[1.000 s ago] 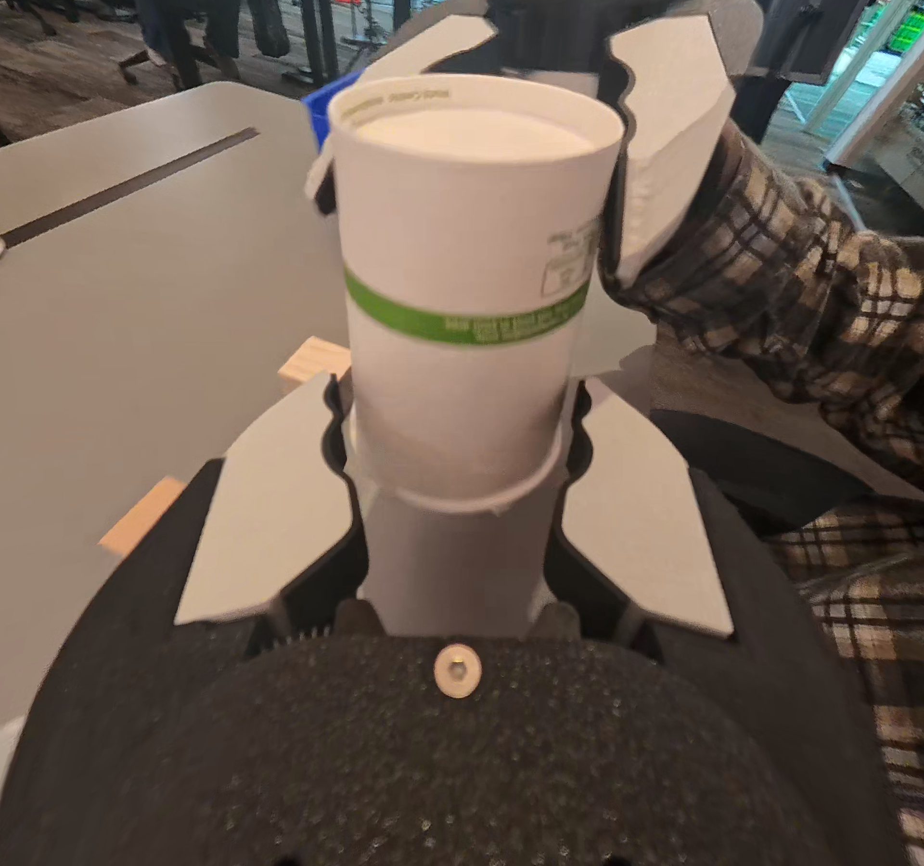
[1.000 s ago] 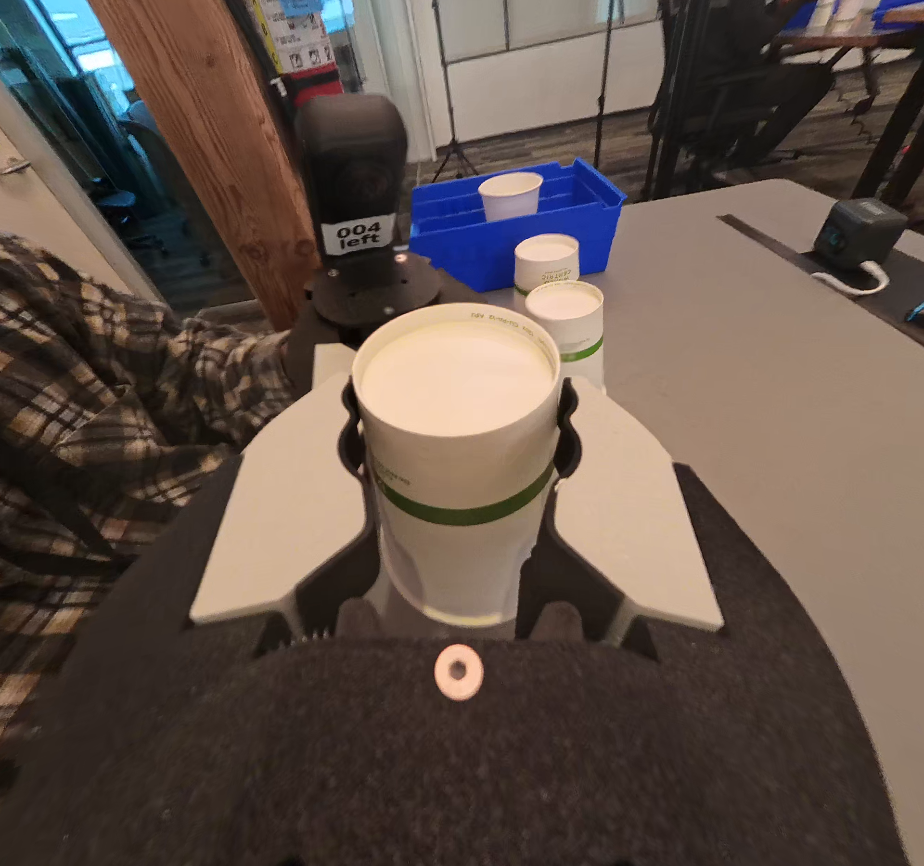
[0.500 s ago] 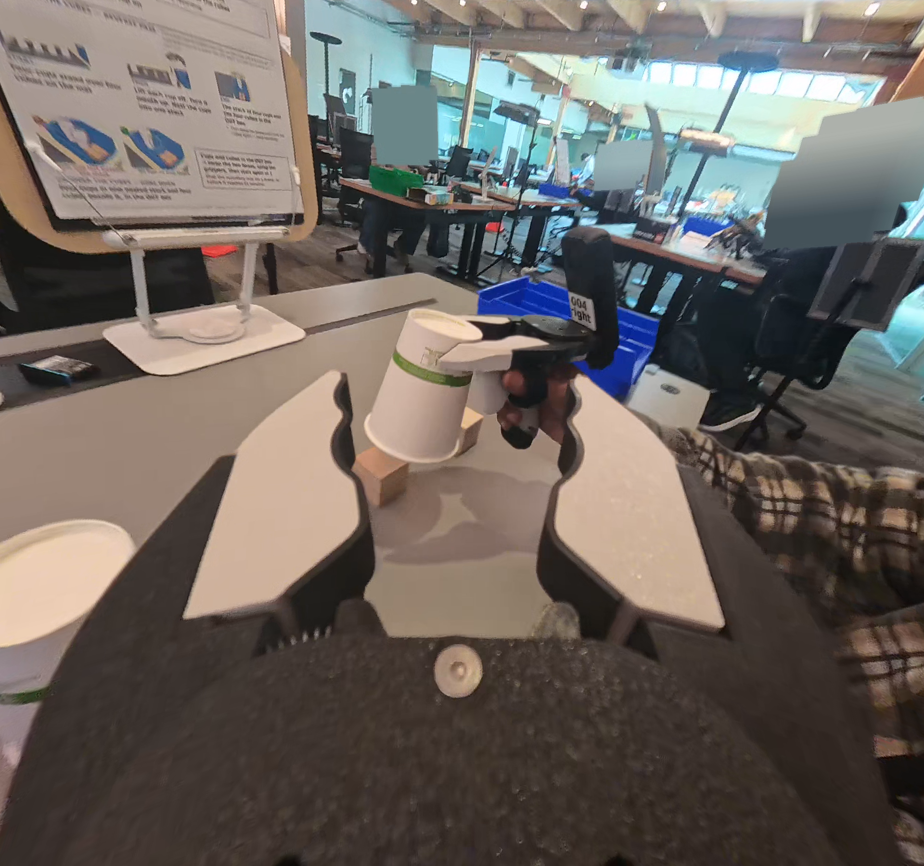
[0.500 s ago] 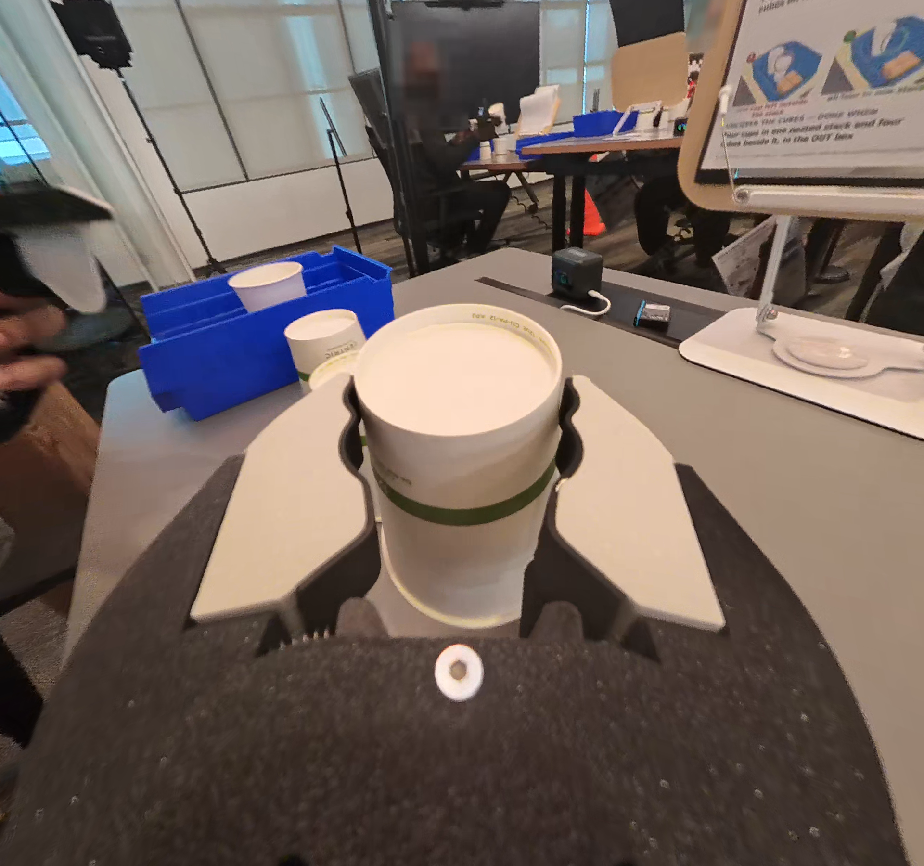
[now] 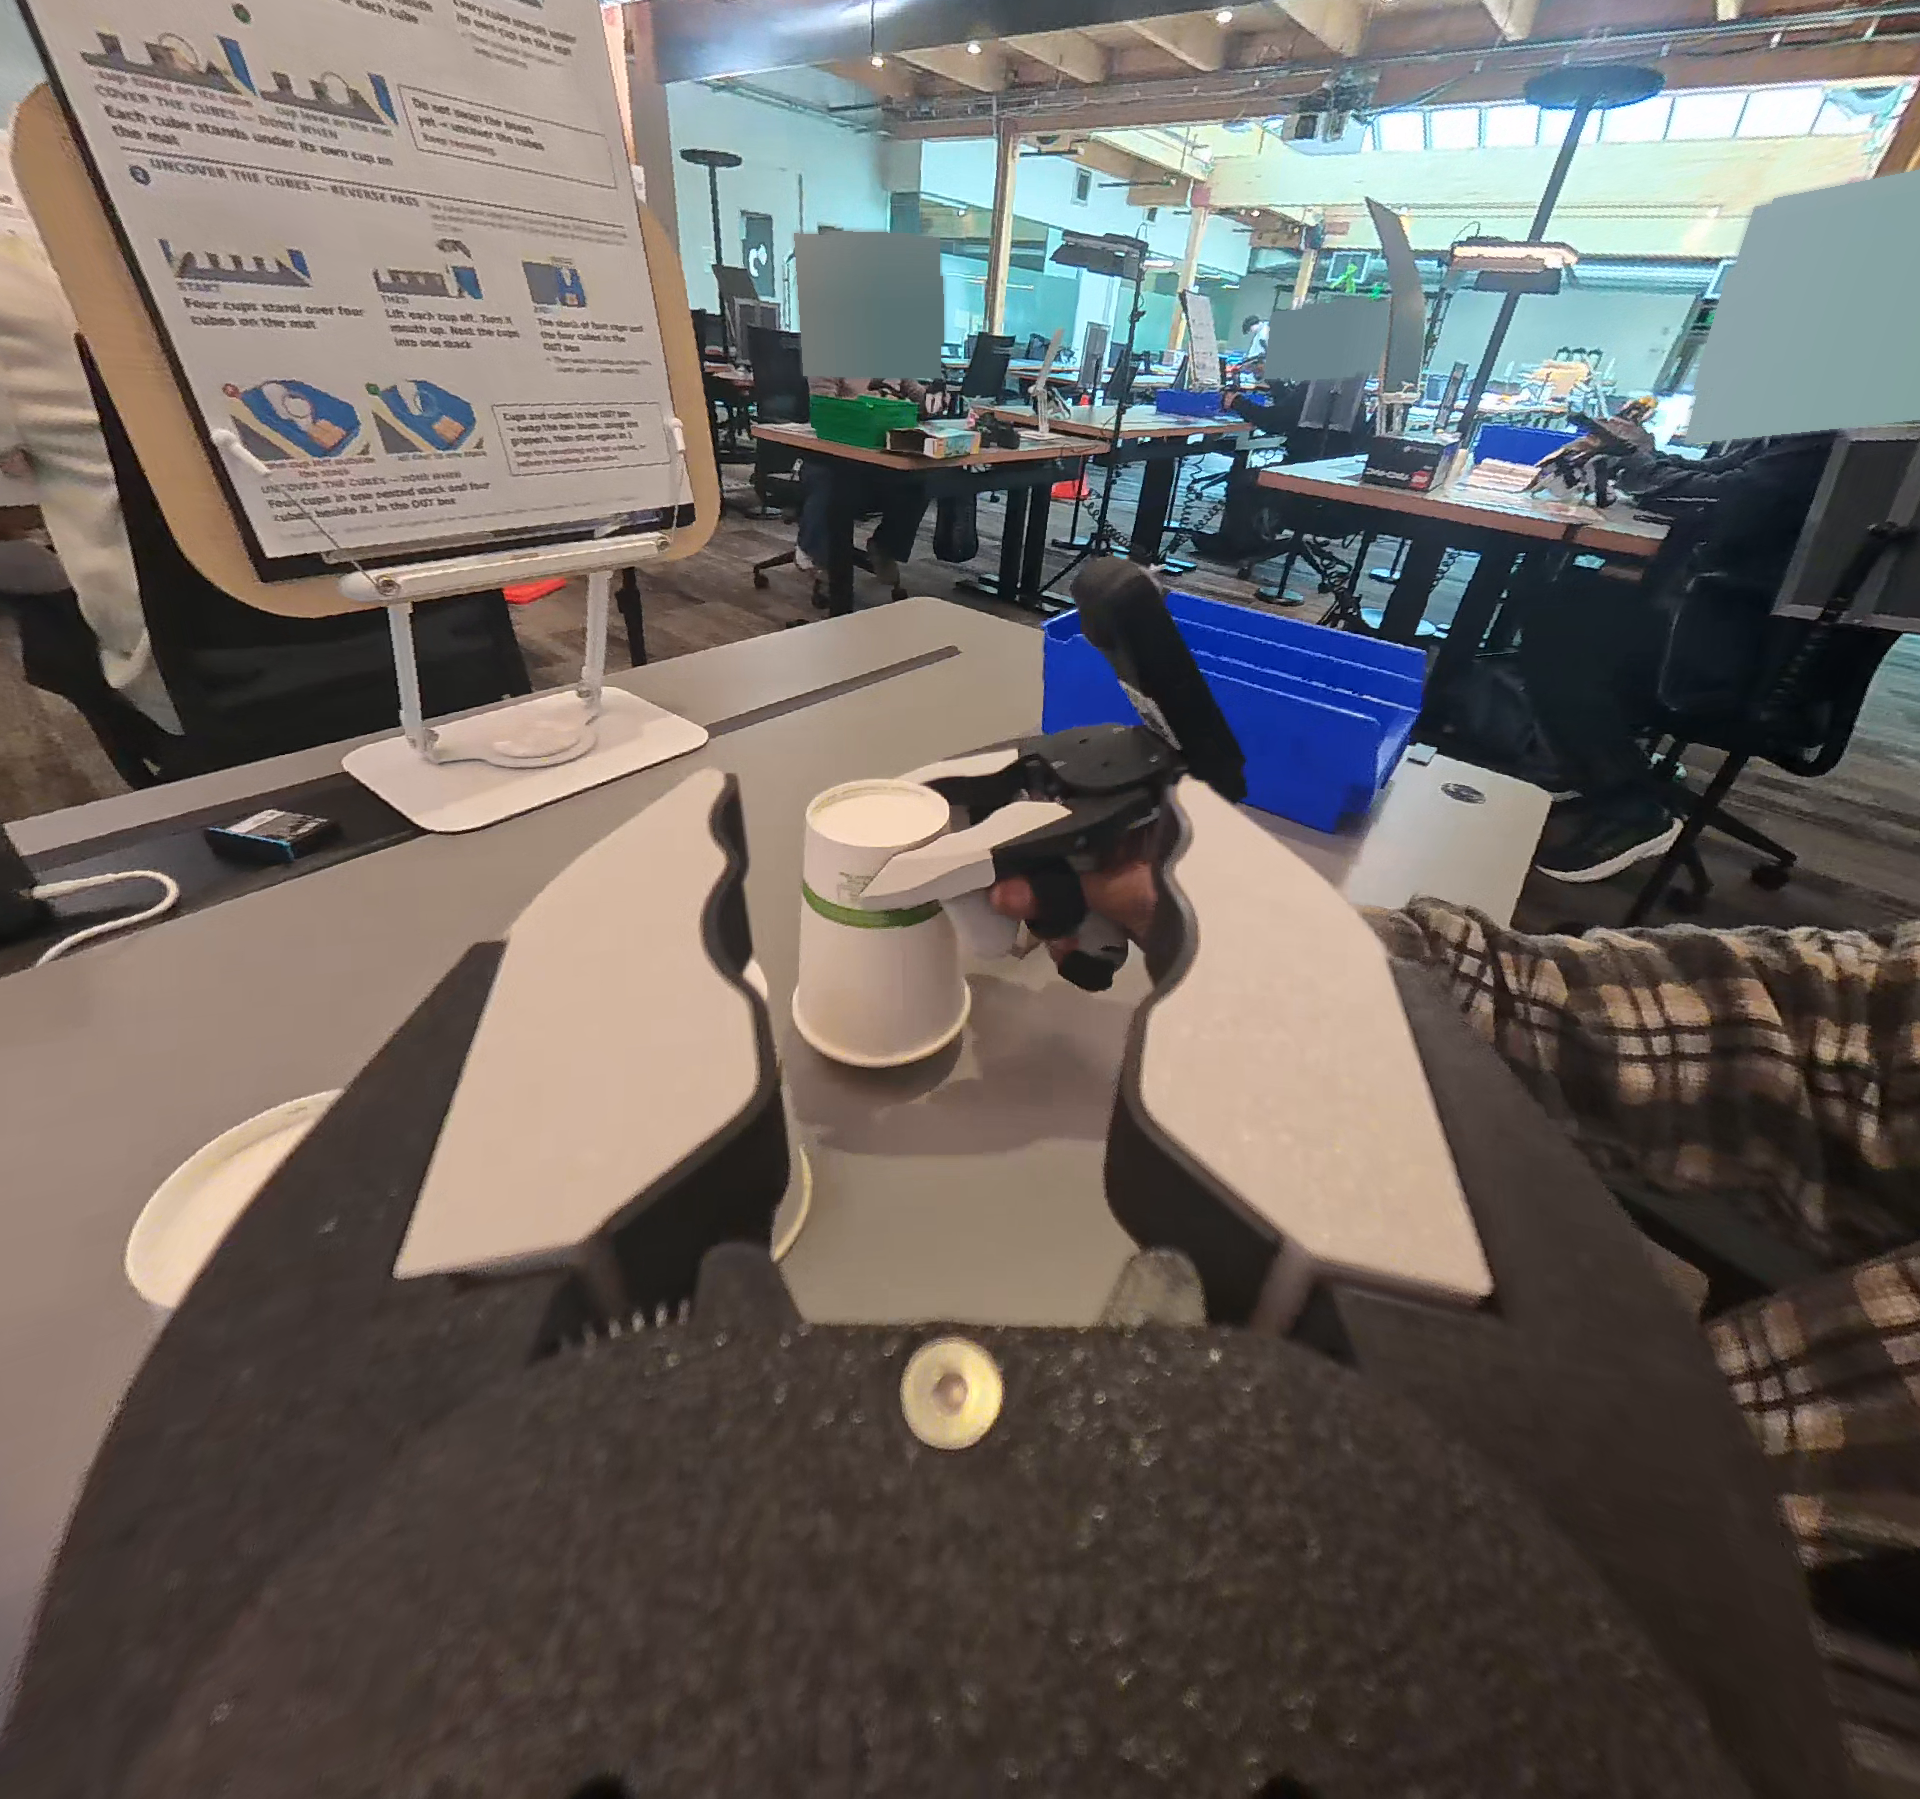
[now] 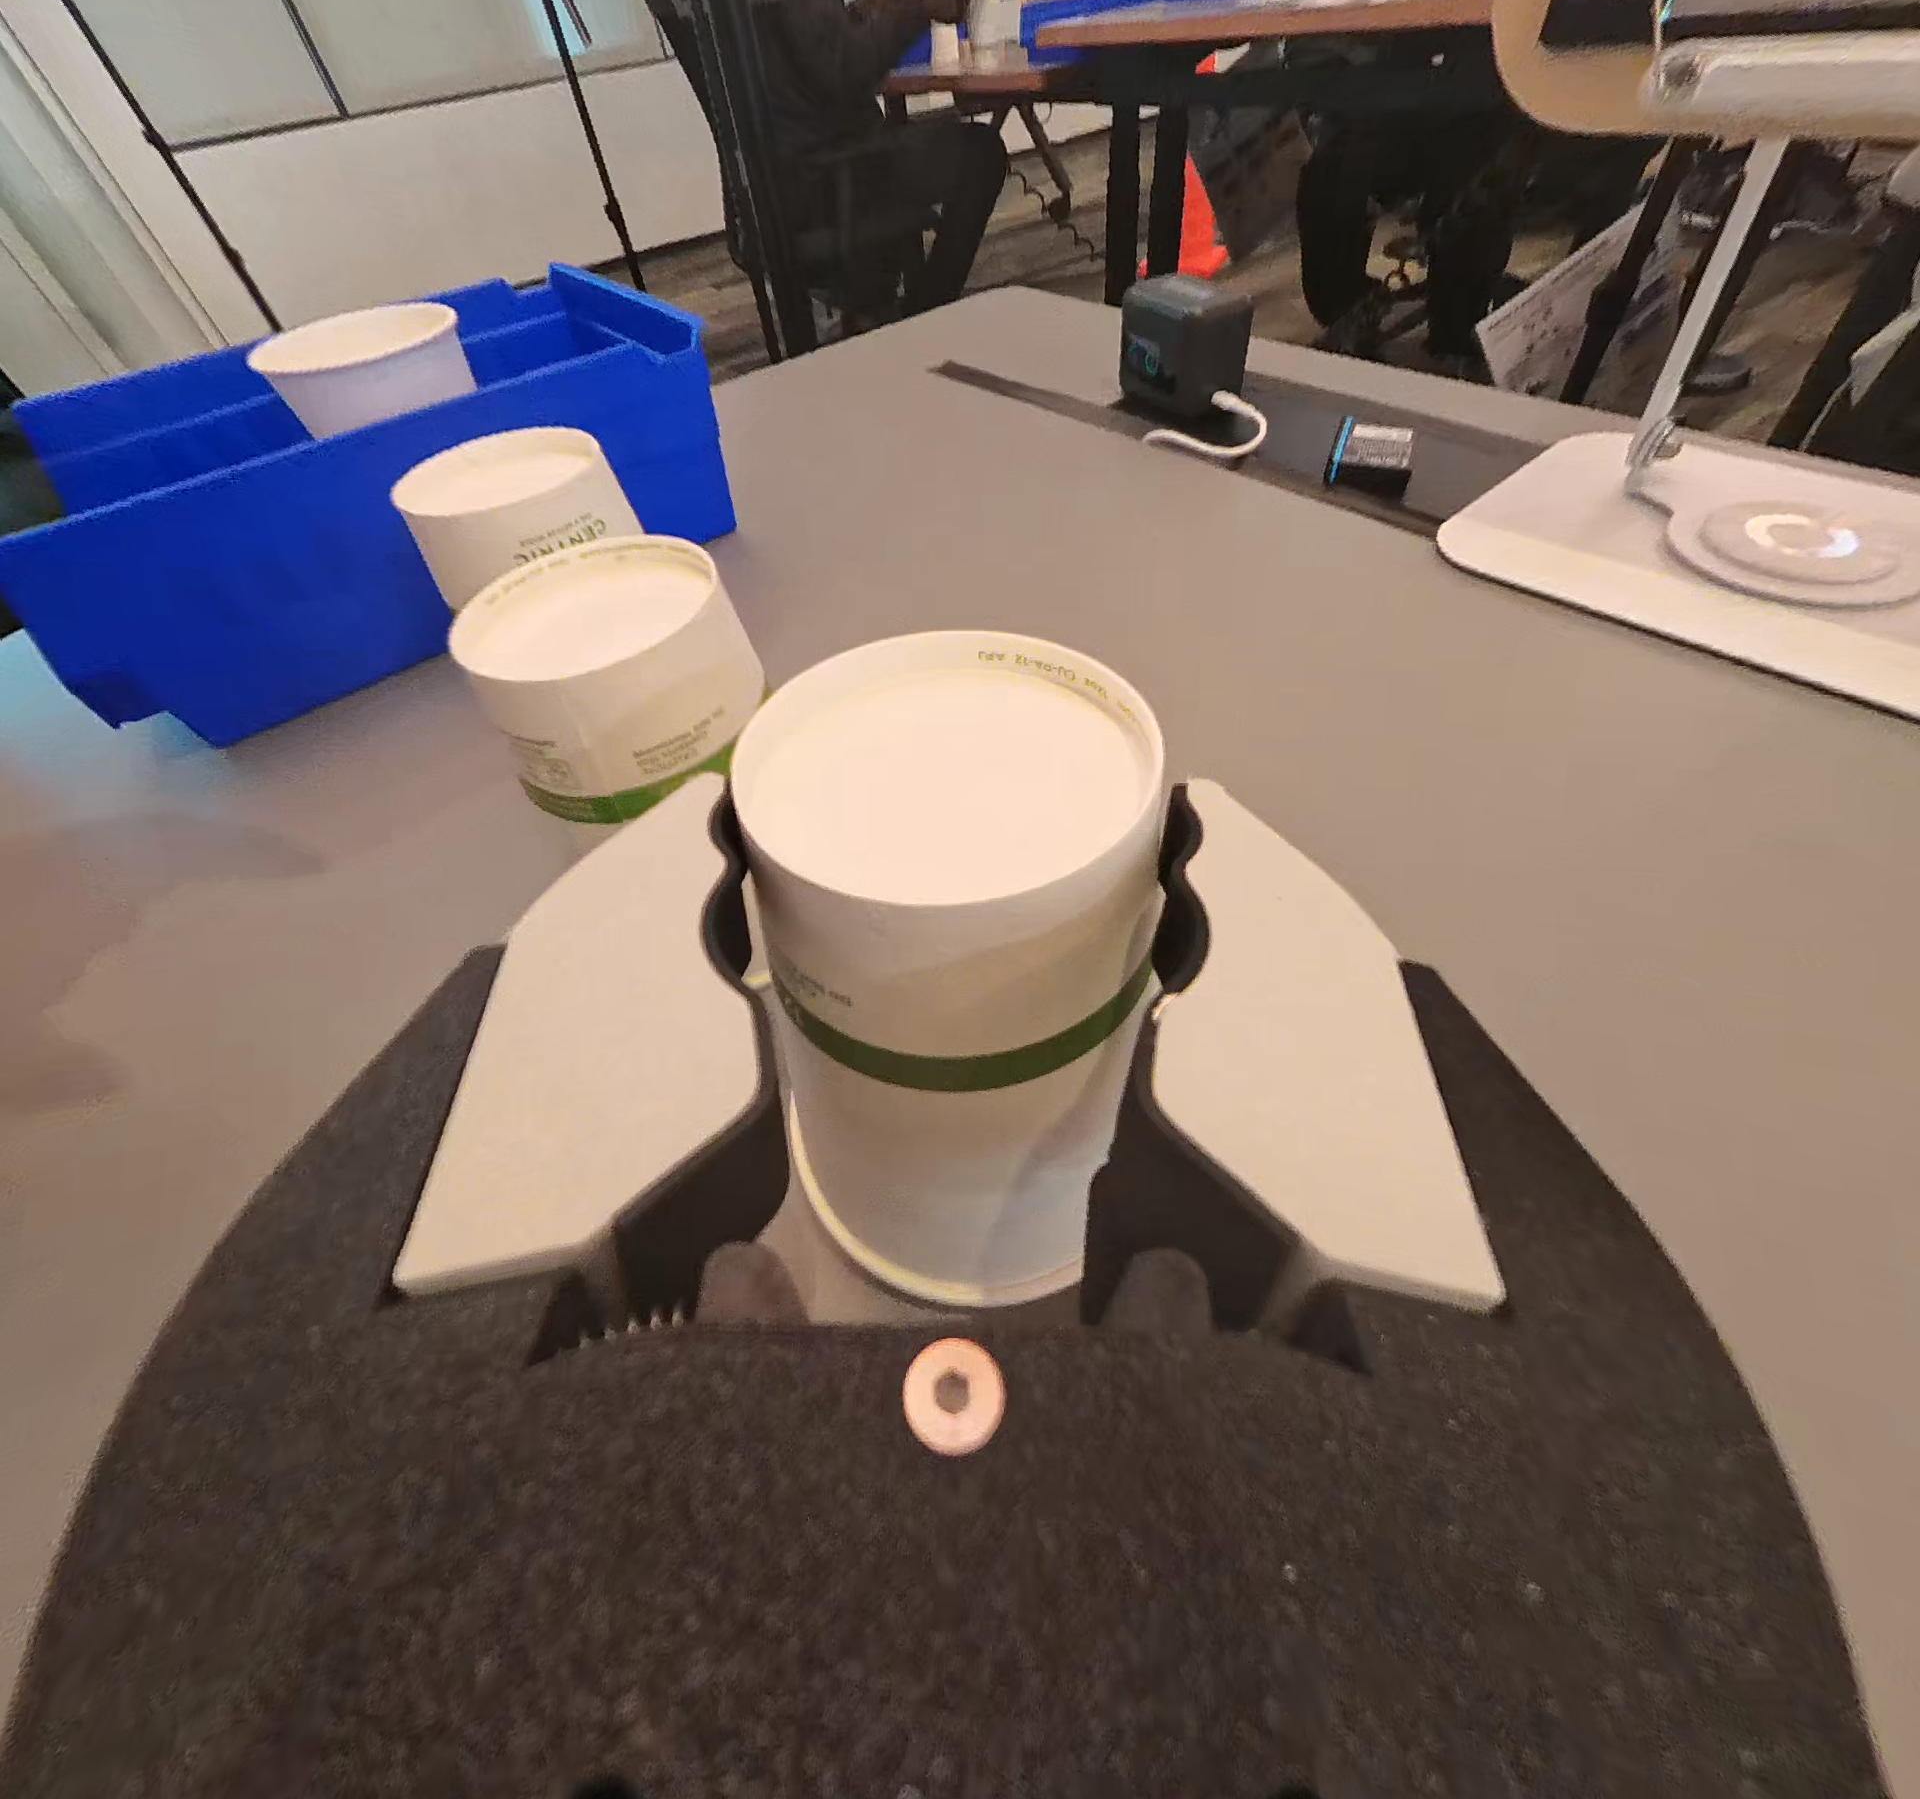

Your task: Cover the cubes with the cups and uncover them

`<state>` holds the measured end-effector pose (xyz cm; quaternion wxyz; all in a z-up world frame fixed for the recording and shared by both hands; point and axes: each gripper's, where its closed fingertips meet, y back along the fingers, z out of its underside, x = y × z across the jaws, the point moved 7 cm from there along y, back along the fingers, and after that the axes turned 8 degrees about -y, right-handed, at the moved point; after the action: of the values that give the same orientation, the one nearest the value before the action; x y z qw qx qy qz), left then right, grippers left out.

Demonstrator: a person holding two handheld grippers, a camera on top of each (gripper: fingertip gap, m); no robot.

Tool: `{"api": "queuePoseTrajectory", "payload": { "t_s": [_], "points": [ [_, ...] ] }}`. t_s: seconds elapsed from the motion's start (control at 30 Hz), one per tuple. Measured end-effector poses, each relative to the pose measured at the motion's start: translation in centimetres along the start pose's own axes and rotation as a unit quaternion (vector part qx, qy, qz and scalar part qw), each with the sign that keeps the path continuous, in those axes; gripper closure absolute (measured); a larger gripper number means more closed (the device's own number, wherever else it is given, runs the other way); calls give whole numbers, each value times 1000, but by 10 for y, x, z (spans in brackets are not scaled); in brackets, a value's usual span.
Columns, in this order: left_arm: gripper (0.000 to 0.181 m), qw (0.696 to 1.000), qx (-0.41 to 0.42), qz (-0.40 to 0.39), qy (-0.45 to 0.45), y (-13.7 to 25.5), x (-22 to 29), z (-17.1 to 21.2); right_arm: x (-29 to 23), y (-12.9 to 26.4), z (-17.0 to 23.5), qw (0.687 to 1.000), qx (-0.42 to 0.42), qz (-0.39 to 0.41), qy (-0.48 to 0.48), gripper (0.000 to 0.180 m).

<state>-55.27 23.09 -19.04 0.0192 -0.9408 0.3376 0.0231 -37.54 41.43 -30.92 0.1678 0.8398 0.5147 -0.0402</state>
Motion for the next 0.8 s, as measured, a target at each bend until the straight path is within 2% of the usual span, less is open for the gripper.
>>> {"api": "queuePoseTrajectory", "payload": {
  "t_s": [0.17,0.37,0.4,0.63,0.73,0.8],
  "points": [
    [107,1000,-10,10,-3,-3,2,3,2,-5,13,999,-38,5,-3,99],
    [106,999,-18,-14,-34,0,0,3,-7,18,6,999,-43,-18,-10,42],
    [106,999,-17,-14,-32,1,-1,3,-11,28,2,999,-43,-26,-10,35],
    [105,999,-25,-34,-27,8,-12,4,-27,152,-19,999,31,-33,19,34],
    [105,994,-54,-83,-42,22,-29,2,-23,204,-10,999,47,1,21,35],
    [105,985,-98,-125,-60,38,-51,2,-20,232,1,998,60,4,11,43]
  ]
}}
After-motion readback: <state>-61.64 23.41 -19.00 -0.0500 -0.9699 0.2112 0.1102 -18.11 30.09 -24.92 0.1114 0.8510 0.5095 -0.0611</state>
